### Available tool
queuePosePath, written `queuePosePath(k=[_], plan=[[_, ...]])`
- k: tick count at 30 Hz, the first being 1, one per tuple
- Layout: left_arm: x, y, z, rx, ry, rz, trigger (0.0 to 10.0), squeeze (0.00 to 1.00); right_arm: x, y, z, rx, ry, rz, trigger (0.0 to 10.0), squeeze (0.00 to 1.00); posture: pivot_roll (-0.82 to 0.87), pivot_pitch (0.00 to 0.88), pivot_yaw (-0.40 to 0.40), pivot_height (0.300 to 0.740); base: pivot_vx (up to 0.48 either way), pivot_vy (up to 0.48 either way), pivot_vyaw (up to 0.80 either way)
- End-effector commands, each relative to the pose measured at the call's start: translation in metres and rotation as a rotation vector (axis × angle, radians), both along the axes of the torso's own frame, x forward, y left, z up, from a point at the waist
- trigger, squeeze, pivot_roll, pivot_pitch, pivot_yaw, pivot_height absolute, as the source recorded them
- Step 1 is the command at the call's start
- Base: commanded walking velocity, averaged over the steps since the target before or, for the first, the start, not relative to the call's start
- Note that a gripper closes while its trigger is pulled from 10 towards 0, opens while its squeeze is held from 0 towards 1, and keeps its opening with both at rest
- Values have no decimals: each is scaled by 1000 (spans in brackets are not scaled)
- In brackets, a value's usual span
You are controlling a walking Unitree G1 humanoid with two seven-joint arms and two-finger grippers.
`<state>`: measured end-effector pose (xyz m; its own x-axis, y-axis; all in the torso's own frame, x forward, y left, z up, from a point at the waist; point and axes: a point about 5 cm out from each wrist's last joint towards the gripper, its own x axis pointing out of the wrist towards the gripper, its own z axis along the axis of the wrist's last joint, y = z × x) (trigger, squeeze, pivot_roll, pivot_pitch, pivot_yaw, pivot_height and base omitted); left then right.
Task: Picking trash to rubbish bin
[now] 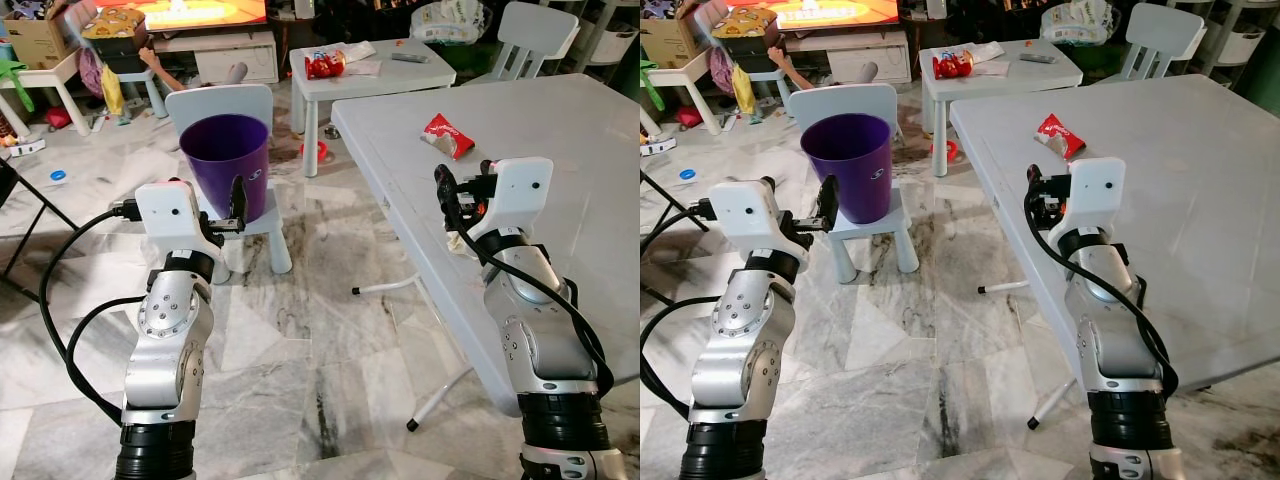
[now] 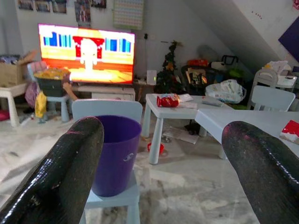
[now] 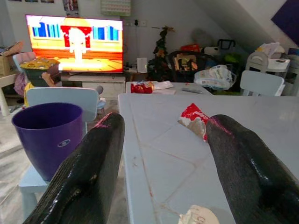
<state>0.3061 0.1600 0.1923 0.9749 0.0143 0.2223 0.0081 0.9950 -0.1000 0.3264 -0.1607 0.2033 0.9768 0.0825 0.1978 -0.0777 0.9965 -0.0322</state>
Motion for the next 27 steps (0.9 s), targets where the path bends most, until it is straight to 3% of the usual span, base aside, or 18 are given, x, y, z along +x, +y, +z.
queuePosePath(k=[1,6,17,27], plan=[[2,1,-1,-8,15,10,10000,0,1,1,3,-6,-6,0,10000,0,30,76,-6,740,0,0,-781],[2,1,-1,-9,18,5,10000,0,0,1,2,-7,-4,-3,10000,0,27,80,-5,740,0,374,-781],[2,1,-1,-10,22,4,10000,0,0,0,2,-13,-3,-5,10000,0,24,85,-7,740,0,0,-781],[3,1,-1,-14,26,4,10000,0,-1,-1,2,-17,-13,-6,10000,0,23,85,-8,740,0,0,-46]])
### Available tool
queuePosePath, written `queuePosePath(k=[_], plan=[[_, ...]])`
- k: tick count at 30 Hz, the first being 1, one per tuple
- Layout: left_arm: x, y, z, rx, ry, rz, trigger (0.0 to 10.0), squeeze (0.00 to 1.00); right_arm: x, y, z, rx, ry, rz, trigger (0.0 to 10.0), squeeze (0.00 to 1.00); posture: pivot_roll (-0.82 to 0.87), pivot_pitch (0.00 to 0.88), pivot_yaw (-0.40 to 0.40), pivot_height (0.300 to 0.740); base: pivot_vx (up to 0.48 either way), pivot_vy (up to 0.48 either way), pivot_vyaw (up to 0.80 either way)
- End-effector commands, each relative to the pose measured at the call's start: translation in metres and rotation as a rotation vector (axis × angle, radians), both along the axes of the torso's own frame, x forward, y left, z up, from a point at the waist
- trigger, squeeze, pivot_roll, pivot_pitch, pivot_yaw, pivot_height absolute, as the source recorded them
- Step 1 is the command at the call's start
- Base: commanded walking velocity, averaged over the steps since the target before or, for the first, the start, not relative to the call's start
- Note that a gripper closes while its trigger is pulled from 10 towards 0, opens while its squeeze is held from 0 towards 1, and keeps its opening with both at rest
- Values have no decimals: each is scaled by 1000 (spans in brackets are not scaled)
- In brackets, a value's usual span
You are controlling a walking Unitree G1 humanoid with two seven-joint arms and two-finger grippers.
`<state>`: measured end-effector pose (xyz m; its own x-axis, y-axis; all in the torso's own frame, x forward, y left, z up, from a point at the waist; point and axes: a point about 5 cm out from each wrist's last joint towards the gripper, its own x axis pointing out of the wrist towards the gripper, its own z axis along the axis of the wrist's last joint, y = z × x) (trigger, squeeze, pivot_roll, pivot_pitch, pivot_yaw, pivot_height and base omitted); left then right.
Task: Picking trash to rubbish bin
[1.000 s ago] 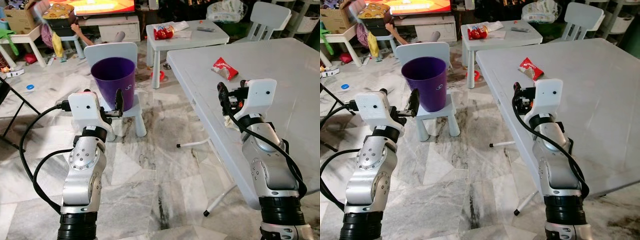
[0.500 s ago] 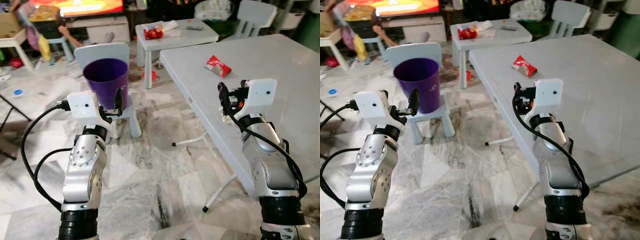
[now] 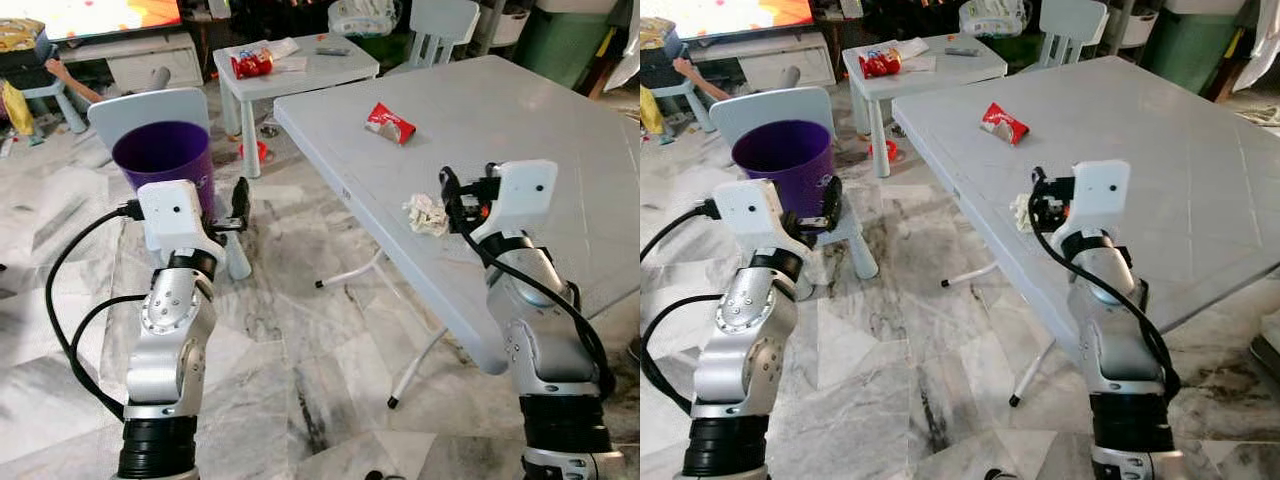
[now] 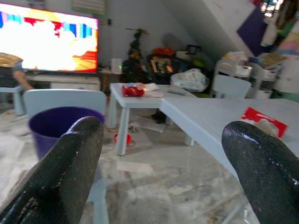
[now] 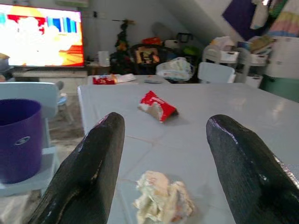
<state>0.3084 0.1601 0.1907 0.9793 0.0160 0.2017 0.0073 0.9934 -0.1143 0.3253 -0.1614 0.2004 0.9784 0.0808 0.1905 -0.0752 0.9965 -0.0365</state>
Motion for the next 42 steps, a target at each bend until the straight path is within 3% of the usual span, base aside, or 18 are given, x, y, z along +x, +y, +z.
queuePosePath(k=[1,6,32,42], plan=[[1,1,0,1,5,7,10000,0,0,0,5,-13,-20,-3,10000,0,23,85,-8,740,0,0,0],[1,1,0,1,8,11,10000,0,0,0,4,-5,-6,-3,10000,0,22,85,-9,740,0,0,0],[6,11,0,-17,25,49,10000,0,3,2,6,-7,-14,7,10000,0,24,75,-9,740,0,0,-773],[7,14,-1,-27,38,62,10000,0,3,0,5,-6,-14,0,10000,0,28,78,-9,740,0,51,0]])
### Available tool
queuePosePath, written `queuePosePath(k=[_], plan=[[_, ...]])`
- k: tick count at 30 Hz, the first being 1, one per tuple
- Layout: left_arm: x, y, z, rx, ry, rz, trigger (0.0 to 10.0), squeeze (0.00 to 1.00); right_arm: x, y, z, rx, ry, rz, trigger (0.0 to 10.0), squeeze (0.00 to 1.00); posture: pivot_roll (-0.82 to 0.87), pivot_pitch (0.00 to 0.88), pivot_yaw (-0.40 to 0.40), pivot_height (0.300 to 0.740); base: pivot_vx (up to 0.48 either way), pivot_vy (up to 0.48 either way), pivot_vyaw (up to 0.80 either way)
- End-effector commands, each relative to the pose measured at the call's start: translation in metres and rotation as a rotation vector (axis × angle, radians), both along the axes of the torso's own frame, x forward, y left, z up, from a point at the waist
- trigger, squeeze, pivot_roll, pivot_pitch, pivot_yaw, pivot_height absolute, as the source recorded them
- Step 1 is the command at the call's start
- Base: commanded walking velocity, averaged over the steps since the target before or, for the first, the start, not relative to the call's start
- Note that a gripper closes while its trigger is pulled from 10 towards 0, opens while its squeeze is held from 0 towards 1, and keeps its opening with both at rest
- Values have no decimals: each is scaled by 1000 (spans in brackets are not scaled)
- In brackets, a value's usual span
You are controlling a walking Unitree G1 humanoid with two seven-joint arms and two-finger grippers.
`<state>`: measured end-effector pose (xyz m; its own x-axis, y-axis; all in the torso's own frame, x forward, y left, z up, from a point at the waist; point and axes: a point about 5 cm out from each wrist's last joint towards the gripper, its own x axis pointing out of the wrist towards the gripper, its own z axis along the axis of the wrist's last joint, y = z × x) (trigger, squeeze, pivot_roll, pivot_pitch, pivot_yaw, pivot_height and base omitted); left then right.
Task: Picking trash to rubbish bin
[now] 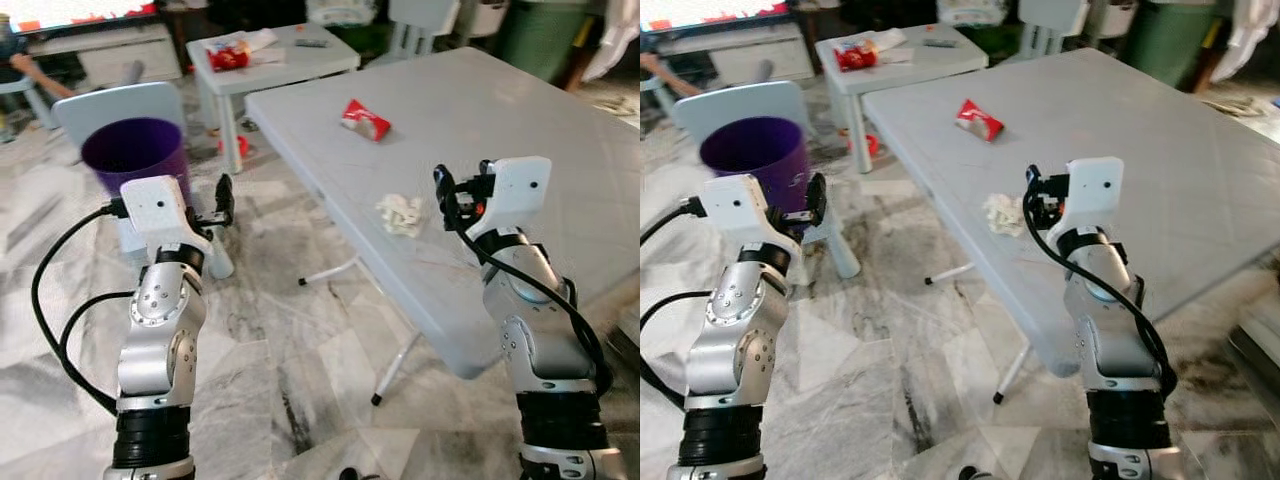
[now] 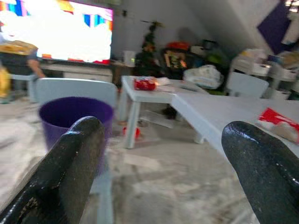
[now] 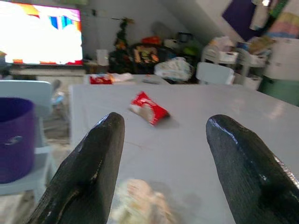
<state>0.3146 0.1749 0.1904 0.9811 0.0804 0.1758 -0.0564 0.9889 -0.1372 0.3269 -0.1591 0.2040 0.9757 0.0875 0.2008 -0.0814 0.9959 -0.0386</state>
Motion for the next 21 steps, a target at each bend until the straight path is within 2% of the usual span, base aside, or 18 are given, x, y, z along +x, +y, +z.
queuePosePath(k=[1,11,21], plan=[[0,-1,-1,-3,13,1,10000,0,1,-2,1,-4,-3,-7,10000,0,27,78,-7,740,0,266,0],[1,-1,-2,-4,18,-2,10000,0,1,-3,1,-2,-1,-10,10000,0,26,79,-9,740,0,317,0],[1,-2,-2,-6,18,-3,10000,0,1,-3,1,-4,-3,-12,10000,0,23,76,-10,740,0,480,0]])
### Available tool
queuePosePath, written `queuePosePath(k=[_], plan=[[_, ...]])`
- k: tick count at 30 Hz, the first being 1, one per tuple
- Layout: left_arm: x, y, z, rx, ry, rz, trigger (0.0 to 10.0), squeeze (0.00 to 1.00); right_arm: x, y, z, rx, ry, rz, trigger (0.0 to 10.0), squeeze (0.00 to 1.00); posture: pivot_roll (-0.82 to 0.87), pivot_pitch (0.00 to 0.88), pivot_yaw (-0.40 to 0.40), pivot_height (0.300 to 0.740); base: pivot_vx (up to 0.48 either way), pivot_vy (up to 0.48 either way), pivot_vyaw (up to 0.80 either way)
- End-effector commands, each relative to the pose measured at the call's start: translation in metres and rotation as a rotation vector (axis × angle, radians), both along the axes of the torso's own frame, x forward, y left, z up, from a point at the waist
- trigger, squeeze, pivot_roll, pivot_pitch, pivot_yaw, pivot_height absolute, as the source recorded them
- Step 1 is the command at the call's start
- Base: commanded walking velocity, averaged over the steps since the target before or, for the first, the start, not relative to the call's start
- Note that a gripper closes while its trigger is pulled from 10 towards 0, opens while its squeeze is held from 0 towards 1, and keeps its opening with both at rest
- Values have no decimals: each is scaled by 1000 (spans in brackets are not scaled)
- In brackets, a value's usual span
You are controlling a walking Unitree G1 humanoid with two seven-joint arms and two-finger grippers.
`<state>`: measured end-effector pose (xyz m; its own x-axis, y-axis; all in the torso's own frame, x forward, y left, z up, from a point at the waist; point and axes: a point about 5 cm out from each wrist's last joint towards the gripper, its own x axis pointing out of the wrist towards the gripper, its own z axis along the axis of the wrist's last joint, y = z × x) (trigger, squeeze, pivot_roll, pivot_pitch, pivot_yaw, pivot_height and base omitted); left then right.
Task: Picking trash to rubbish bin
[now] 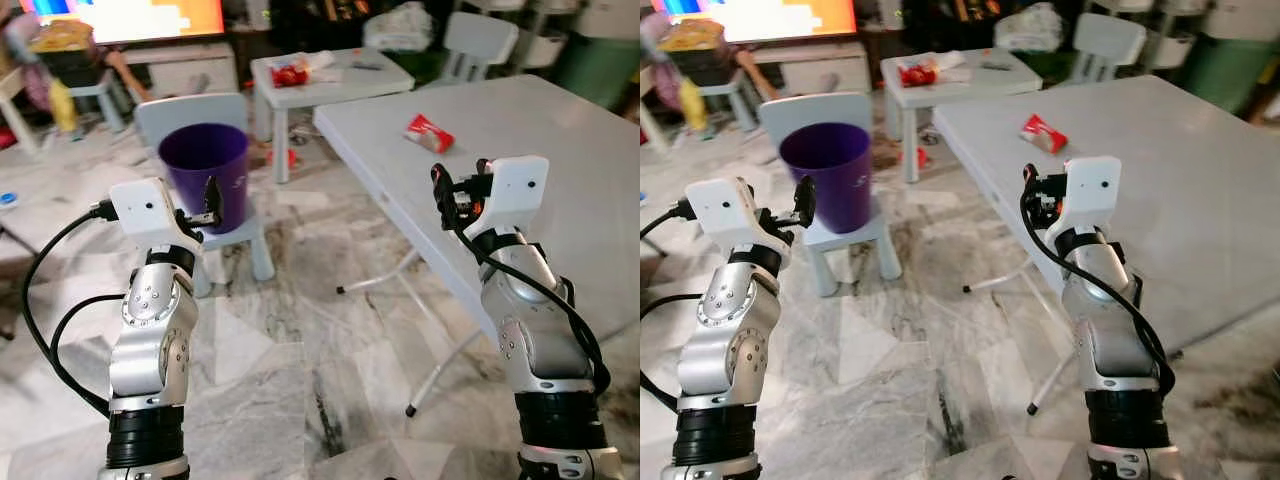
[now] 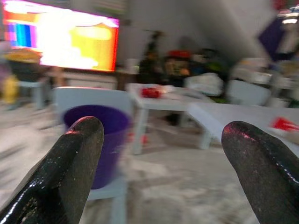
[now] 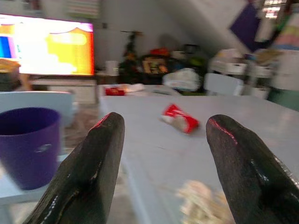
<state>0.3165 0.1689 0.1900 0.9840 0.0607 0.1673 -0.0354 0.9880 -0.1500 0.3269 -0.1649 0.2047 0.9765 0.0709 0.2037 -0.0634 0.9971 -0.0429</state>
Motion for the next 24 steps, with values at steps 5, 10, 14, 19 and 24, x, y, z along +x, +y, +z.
queuePosePath(k=[5,10,14,19,24], plan=[[0,5,-1,8,8,20,10000,0,1,2,1,0,-1,4,10000,0,23,76,-10,740,0,480,0],[1,4,0,9,5,18,10000,0,1,1,1,-1,-2,1,10000,0,22,73,-9,740,0,480,0],[1,4,0,9,6,20,10000,0,1,1,1,-3,-3,-2,10000,0,21,72,-9,740,0,457,0],[1,4,1,16,-4,19,10000,0,2,2,-2,7,16,18,10000,0,22,72,-8,740,0,204,0],[1,4,2,22,-11,16,10000,0,3,-3,-4,51,46,-16,10000,0,22,69,-6,740,0,0,0]])
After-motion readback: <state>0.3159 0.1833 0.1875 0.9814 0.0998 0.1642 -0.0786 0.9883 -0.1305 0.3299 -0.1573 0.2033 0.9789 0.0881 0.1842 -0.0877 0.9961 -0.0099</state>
